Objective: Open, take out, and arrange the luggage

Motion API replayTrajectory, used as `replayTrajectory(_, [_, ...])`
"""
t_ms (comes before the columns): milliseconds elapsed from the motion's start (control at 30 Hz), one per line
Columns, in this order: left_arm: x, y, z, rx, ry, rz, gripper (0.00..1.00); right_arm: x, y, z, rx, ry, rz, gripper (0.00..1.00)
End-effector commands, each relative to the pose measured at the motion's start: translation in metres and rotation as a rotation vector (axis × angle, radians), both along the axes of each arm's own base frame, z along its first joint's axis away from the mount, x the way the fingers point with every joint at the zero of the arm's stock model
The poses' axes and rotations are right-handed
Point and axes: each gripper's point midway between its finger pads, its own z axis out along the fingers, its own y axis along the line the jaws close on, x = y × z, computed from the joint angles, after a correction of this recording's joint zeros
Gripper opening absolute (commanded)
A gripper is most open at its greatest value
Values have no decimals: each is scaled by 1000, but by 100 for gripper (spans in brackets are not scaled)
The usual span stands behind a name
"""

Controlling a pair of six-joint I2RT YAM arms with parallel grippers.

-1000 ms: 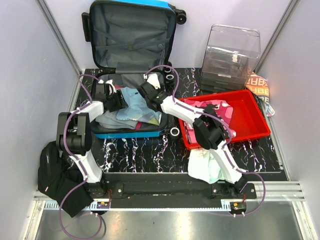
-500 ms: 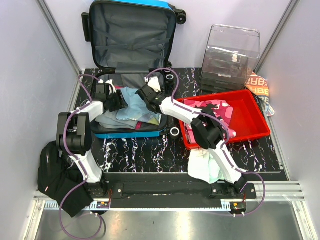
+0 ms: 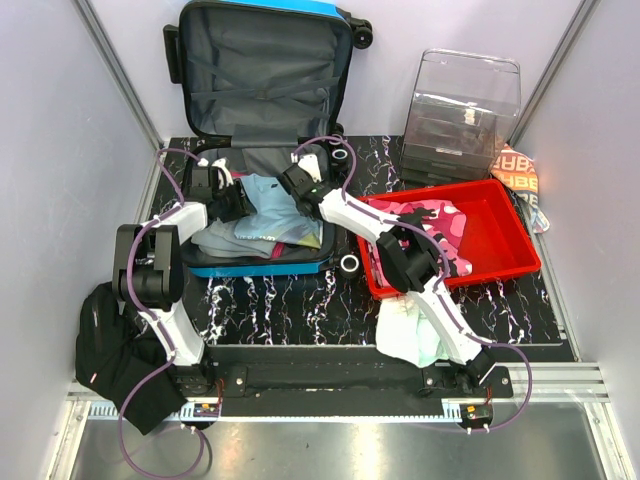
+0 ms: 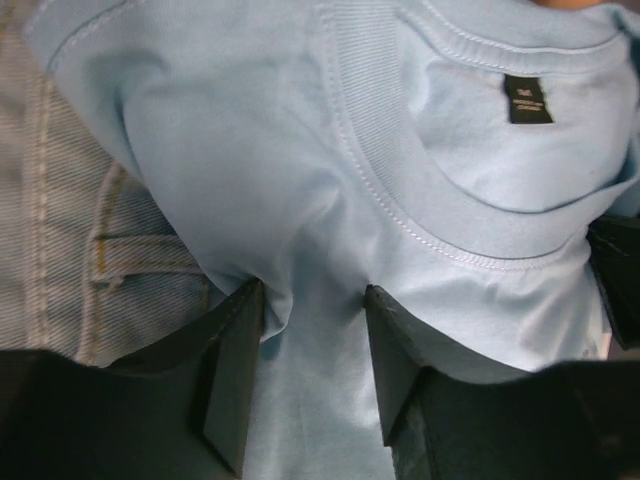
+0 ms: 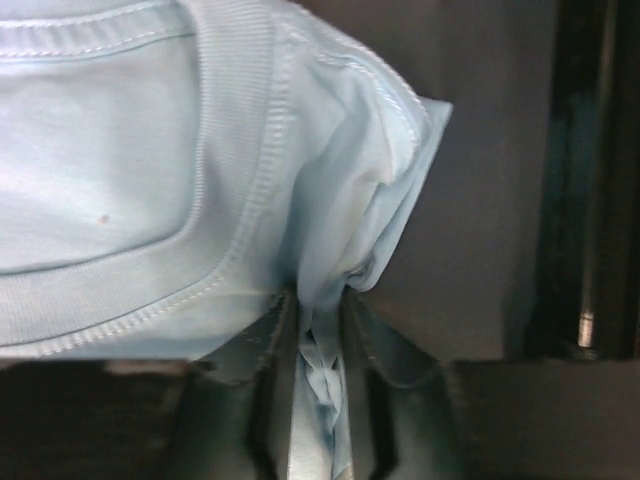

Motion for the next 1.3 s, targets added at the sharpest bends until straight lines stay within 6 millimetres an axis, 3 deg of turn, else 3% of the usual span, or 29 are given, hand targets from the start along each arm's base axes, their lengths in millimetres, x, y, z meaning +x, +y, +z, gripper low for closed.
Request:
replayTrajectory(0, [14,-18,23,-69,-93,-61,44,-7,12,-5,55,72,58,21])
replayTrajectory(67, [13,-20,22,-80,-90,-71,37,-6,15,-2,73,72,67,12])
replayTrajectory(100, [12,-21,23,-82,-91,-74,33,-7,18,0,85,74,81,2])
replayTrajectory(133, [13,-21,25,-84,-99,-76,27,-6,20,8,98,64,84,0])
replayTrajectory(333, [11,-22,41,-80,-133,-98,0,-3,27,58,144,-11,146,0])
replayTrajectory(567, [10,-22,65,-72,-181,-115,0,-9,28,124,221,-128,226,0])
replayTrajectory(600, [9,-21,71,-71,-192,-116,0,-11,27,141,239,-155,230,0])
replayTrajectory(700, [9,-21,79,-67,-205,-121,0,-14,25,162,266,-193,243,0])
replayTrajectory(833, [8,-22,96,-76,-240,-129,0,-17,21,174,270,-213,247,0])
replayTrajectory(1033, [4,-32,98,-111,-233,-154,0,-21,14,197,281,-246,249,0])
replayTrajectory(1167, [3,-45,104,-132,-240,-183,0,-26,1,201,276,-234,239,0])
replayTrajectory(1267, [2,-56,110,-149,-244,-204,0,-33,-15,217,293,-245,234,0])
